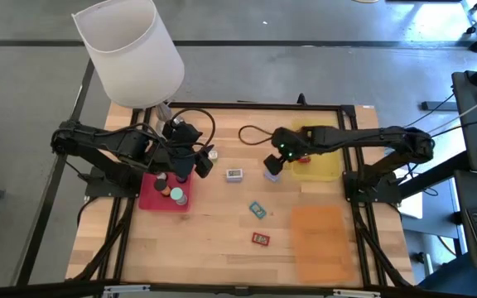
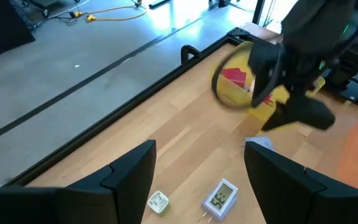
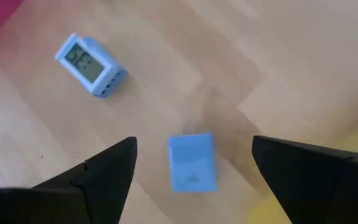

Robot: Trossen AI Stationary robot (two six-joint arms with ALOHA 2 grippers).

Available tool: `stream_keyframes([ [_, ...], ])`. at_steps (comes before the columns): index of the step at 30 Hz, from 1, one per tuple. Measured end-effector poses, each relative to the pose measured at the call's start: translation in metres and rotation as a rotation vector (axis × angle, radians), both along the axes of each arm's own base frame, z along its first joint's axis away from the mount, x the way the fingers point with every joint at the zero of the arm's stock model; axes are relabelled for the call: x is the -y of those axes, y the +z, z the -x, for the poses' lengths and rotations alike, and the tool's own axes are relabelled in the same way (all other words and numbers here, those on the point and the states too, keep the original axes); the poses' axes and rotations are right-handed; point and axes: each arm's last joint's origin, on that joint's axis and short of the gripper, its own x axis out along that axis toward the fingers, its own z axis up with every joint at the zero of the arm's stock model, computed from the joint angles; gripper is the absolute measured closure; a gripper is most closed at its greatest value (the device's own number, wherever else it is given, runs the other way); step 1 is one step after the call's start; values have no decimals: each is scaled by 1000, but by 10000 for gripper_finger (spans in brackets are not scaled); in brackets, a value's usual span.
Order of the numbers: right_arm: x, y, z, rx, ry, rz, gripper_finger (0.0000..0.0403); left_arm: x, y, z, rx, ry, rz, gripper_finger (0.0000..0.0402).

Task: Pick & Place Office items
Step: Put the right blue charger adapter into the yellow bin

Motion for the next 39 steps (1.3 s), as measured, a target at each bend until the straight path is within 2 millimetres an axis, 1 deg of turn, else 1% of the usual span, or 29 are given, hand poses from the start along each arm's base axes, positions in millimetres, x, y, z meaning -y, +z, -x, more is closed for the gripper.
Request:
stream_keyframes([
  [6, -5, -31, -12, -127, 80, -21, 80, 0, 0, 0, 0, 0, 0, 160],
  [15, -4, -63, -21, -251, 141, -33, 80, 0, 0, 0, 0, 0, 0, 160],
  [33, -3, -96, -31, -320, 239, -19, 81, 1, -1, 0, -7, -22, 25, 160],
  [36, -3, -97, -32, -324, 257, -14, 93, 1, -1, 0, -7, -22, 25, 160],
  [39, -3, -97, -31, -329, 265, -13, 118, 1, -1, 0, -7, -22, 25, 160],
])
